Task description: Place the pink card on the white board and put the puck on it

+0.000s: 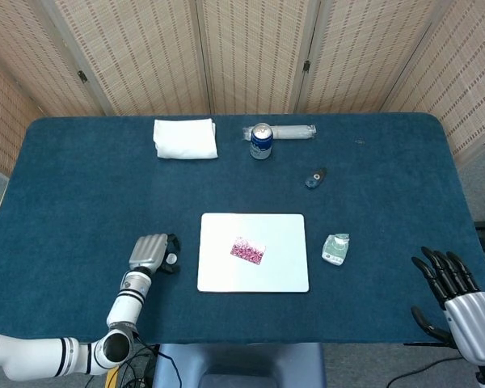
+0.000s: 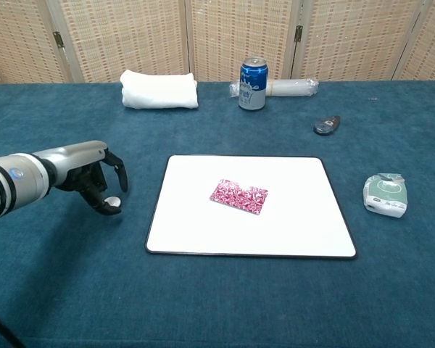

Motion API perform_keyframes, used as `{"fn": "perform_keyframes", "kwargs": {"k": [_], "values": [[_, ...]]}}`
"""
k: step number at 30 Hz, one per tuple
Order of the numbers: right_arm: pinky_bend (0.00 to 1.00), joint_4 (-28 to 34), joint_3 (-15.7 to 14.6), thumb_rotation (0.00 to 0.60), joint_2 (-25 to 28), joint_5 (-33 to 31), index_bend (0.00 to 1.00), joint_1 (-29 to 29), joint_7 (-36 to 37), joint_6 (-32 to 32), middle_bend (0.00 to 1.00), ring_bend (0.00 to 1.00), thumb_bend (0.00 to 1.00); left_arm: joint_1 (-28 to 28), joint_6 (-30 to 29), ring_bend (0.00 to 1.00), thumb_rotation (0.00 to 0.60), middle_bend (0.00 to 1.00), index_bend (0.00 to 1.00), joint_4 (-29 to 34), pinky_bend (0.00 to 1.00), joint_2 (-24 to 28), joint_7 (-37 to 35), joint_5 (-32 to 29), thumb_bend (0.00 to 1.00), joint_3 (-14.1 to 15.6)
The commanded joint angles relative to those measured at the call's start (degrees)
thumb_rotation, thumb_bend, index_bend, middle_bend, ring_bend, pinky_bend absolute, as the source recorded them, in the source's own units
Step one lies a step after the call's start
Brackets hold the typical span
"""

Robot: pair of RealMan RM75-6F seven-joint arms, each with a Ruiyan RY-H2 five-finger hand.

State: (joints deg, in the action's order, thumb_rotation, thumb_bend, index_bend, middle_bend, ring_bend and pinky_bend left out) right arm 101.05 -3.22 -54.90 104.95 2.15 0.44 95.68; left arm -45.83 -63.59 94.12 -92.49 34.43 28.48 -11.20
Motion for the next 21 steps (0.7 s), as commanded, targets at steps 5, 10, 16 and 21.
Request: {"fn": "perform_keyframes", "kwargs": {"k": [5, 10, 16, 21], "values": [[0.00, 0.1, 0.0, 0.600, -0.2, -0.1, 0.05, 0.0, -0.5, -0.2, 0.00, 0.00, 0.26, 0.2, 1.7, 1.00, 0.600, 1.00, 0.45, -1.7, 1.00, -0.2, -1.0, -0.4, 0.30, 0.2], [0.00, 0.2, 0.0, 0.600, -0.4, -0.3, 0.05, 0.0, -1.1, -0.5, 0.00, 0.00, 0.26, 0.4, 2.5, 1.00, 0.600, 1.00, 0.47, -1.8, 1.00, 0.6, -1.4, -0.7, 0.30, 0.3], [0.00, 0.4, 0.1, 0.600, -0.7, -0.6, 0.05, -0.1, -1.9, -0.9, 0.00, 0.00, 0.26, 0.6, 3.7, 1.00, 0.600, 1.00, 0.49, -2.3, 1.00, 1.1, -2.5, -0.4, 0.30, 0.2], [0.00, 0.5, 0.3, 0.600, -0.9, -0.8, 0.05, -0.1, -2.4, -1.1, 0.00, 0.00, 0.26, 0.7, 4.4, 1.00, 0.600, 1.00, 0.51, -3.1, 1.00, 1.2, -3.5, 0.0, 0.30, 0.1]]}}
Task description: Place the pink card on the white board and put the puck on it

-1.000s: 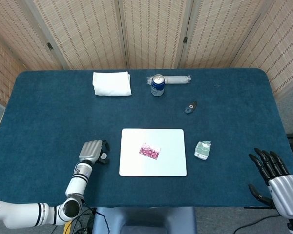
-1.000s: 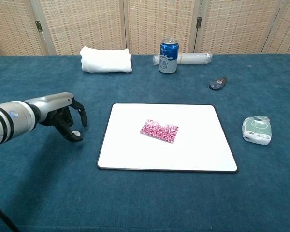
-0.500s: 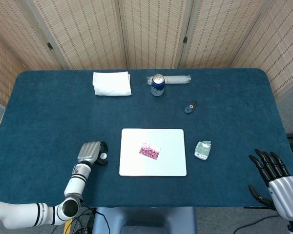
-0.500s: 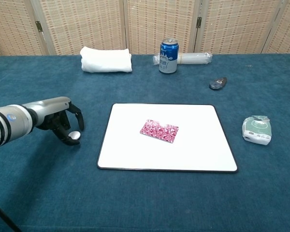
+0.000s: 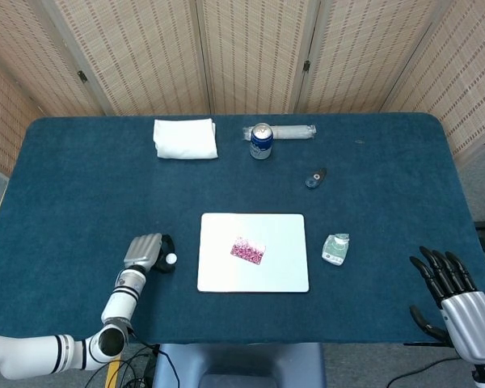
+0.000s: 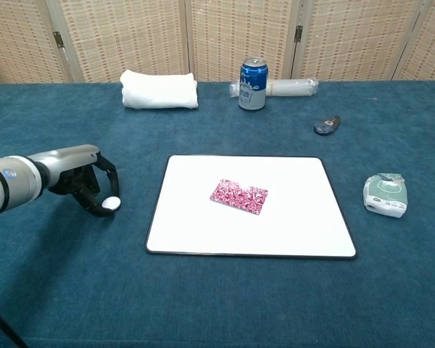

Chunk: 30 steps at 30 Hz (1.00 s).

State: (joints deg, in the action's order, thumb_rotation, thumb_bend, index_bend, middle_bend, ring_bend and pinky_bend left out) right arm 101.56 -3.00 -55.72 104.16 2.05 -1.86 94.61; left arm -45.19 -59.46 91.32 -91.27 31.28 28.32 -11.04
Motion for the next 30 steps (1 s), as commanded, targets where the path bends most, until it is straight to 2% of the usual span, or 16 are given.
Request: {"fn": "perform_keyframes", "kwargs": {"k": [1, 14, 21, 25, 30], "values": [[0.00, 0.0, 0.1, 0.600, -0.1, -0.1, 0.05, 0.0, -0.2, 0.0, 0.00, 0.00, 0.26, 0.1, 0.5, 1.00, 0.600, 1.00, 0.51, -0.6, 1.00, 0.0, -0.7, 0.3, 0.30, -0.1], [0.00, 0.2, 0.2, 0.600, -0.4, -0.1, 0.05, 0.3, -1.2, 0.4, 0.00, 0.00, 0.26, -0.1, 1.4, 1.00, 0.600, 1.00, 0.58, 0.0, 1.00, -0.1, -1.5, 0.2, 0.31, 0.1], [0.00, 0.0, 0.2, 0.600, -0.2, 0.3, 0.05, 0.5, -0.6, 1.1, 0.00, 0.00, 0.26, -0.3, -0.4, 1.00, 0.600, 1.00, 0.59, 6.8, 1.00, 2.4, -2.2, -1.0, 0.31, -2.0], [0.00, -0.1, 0.1, 0.600, 0.0, 0.8, 0.05, 0.4, -0.1, 1.2, 0.00, 0.00, 0.26, -1.4, -2.8, 1.00, 0.600, 1.00, 0.58, 12.0, 1.00, 3.7, -0.9, -1.9, 0.31, -3.5], [0.00, 0.0, -0.2, 0.600, 0.3, 1.3, 0.05, 0.5, 0.5, 1.4, 0.00, 0.00, 0.26, -4.5, -4.9, 1.00, 0.600, 1.00, 0.58, 15.6, 1.00, 2.9, 2.6, -4.1, 0.31, -4.8]]}}
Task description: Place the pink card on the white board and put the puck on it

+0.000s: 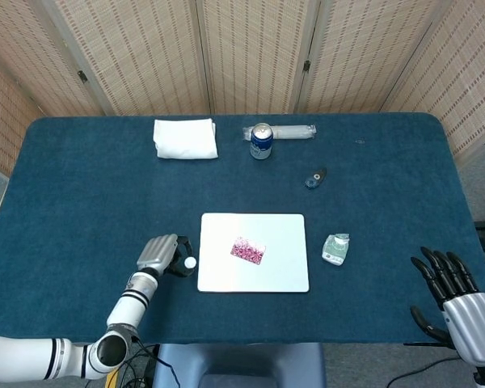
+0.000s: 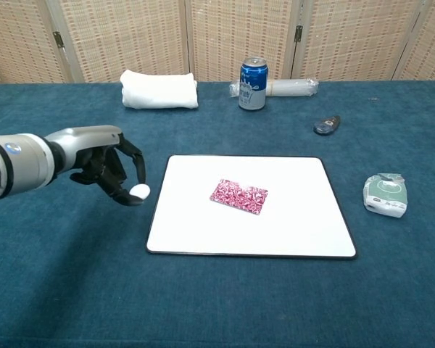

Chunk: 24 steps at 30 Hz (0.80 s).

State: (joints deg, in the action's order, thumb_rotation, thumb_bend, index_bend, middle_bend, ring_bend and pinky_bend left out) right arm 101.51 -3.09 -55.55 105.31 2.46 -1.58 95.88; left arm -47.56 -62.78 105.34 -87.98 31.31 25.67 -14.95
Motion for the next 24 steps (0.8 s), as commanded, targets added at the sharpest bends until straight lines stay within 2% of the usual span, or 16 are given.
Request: {"fn": "perform_keyframes", "kwargs": {"k": [1, 7, 11, 17, 24], "values": [[0.00, 0.0, -0.1, 0.600, 0.3, 0.2, 0.05, 0.1, 0.5, 0.5, 0.00, 0.00, 0.26, -3.2, -2.5, 1.00, 0.600, 1.00, 0.57, 1.8, 1.00, -1.0, 3.8, -2.2, 0.31, -1.4], [0.00, -0.3, 0.3, 0.600, 1.1, -1.1, 0.05, -0.1, 2.7, 0.4, 0.00, 0.00, 0.26, -8.6, -6.2, 1.00, 0.600, 1.00, 0.57, 1.4, 1.00, -5.9, 8.8, -6.1, 0.31, -3.6], [0.00, -0.5, 0.3, 0.600, 1.7, -1.3, 0.05, 0.1, 4.3, 1.0, 0.00, 0.00, 0.26, -11.8, -6.6, 1.00, 0.600, 1.00, 0.57, -1.3, 1.00, -9.4, 11.2, -8.5, 0.31, -4.7], [0.00, -0.9, 0.3, 0.600, 2.6, -1.9, 0.05, 0.5, 6.2, 1.9, 0.00, 0.00, 0.26, -15.5, -5.8, 1.00, 0.600, 1.00, 0.57, -6.8, 1.00, -13.7, 13.5, -10.6, 0.31, -5.9], [0.00, -1.2, 0.4, 0.600, 3.6, -2.8, 0.05, 1.2, 7.9, 2.9, 0.00, 0.00, 0.26, -19.3, -3.1, 1.00, 0.600, 1.00, 0.57, -12.0, 1.00, -17.2, 14.7, -13.2, 0.31, -8.6]]}}
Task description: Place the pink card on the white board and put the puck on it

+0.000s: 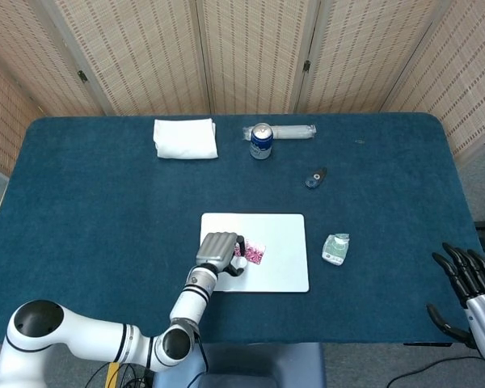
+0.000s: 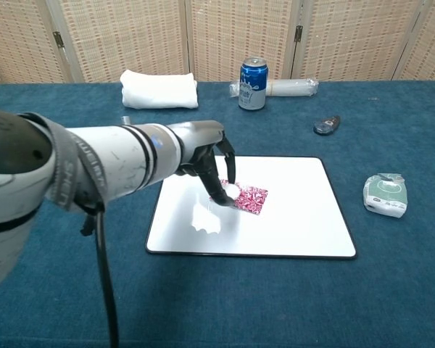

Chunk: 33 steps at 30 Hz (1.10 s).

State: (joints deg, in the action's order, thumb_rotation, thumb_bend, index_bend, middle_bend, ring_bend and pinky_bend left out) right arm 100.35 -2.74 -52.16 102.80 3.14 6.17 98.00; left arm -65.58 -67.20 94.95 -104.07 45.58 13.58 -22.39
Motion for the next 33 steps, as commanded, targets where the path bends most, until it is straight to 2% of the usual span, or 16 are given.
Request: {"fn": "perform_keyframes", "kwargs": {"k": [1, 7, 18, 26, 33], "values": [[0.00, 0.0, 0.0, 0.600, 0.3, -0.3, 0.05, 0.7, 0.2, 1.1, 0.00, 0.00, 0.26, -1.6, 1.9, 1.00, 0.600, 1.00, 0.57, -2.3, 1.00, -1.5, 0.3, -1.2, 0.31, -1.5], [0.00, 0.0, 0.3, 0.600, 0.2, -0.5, 0.05, 1.4, 0.0, 2.4, 0.00, 0.00, 0.26, -3.7, 5.1, 1.00, 0.600, 1.00, 0.57, -6.6, 1.00, -3.6, 0.1, -1.9, 0.31, -2.2], [0.00, 0.1, 1.1, 0.600, 0.2, -2.3, 0.05, 1.4, -0.2, 1.7, 0.00, 0.00, 0.26, -5.1, 11.1, 1.00, 0.600, 1.00, 0.57, -13.6, 1.00, -3.9, -2.4, -2.3, 0.31, -3.2], [0.00, 0.3, 1.5, 0.600, 0.2, -3.2, 0.05, 1.2, -0.3, 1.0, 0.00, 0.00, 0.26, -5.6, 14.9, 1.00, 0.600, 1.00, 0.57, -17.8, 1.00, -4.9, -4.3, -3.8, 0.31, -2.6], [0.00, 0.2, 1.6, 0.600, 0.3, -3.2, 0.05, 1.6, -0.1, 1.5, 0.00, 0.00, 0.26, -6.0, 17.2, 1.00, 0.600, 1.00, 0.57, -20.7, 1.00, -5.6, -6.8, -2.6, 0.31, -2.6]]}}
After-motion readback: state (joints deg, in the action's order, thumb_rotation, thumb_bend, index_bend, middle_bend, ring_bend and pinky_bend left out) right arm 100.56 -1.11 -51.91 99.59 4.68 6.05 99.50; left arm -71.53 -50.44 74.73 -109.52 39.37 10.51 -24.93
